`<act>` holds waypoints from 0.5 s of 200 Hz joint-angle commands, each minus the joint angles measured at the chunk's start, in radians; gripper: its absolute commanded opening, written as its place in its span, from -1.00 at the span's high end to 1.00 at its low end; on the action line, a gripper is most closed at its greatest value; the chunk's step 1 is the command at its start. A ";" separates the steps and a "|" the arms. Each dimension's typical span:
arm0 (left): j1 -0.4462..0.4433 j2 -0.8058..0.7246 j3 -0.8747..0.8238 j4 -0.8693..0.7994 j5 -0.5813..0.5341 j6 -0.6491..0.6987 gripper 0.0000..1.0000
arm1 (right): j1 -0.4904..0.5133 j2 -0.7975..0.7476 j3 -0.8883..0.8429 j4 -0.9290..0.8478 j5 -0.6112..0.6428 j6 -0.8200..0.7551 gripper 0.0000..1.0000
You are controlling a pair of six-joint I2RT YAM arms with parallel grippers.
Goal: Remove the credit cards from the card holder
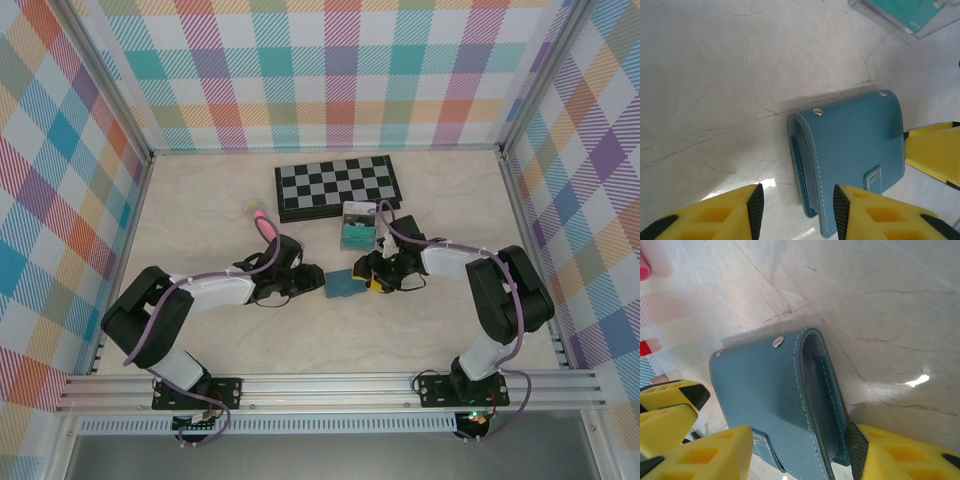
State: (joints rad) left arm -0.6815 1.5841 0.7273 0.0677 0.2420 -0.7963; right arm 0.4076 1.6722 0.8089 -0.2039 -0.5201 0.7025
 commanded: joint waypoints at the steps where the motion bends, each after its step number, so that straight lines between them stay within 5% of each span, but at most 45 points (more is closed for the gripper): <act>1: -0.016 0.038 0.028 0.030 -0.017 -0.044 0.21 | 0.004 0.002 -0.014 -0.035 0.023 -0.007 -0.08; 50: -0.029 0.110 0.080 0.005 0.013 -0.051 0.56 | 0.004 -0.017 -0.007 -0.106 0.092 -0.039 -0.08; 100: -0.036 0.154 0.100 -0.044 -0.008 -0.068 0.70 | 0.007 0.019 -0.036 0.038 -0.101 -0.017 0.01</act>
State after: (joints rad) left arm -0.7013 1.7111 0.8108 0.0620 0.2424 -0.8490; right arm 0.4088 1.6707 0.8028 -0.2314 -0.5125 0.6796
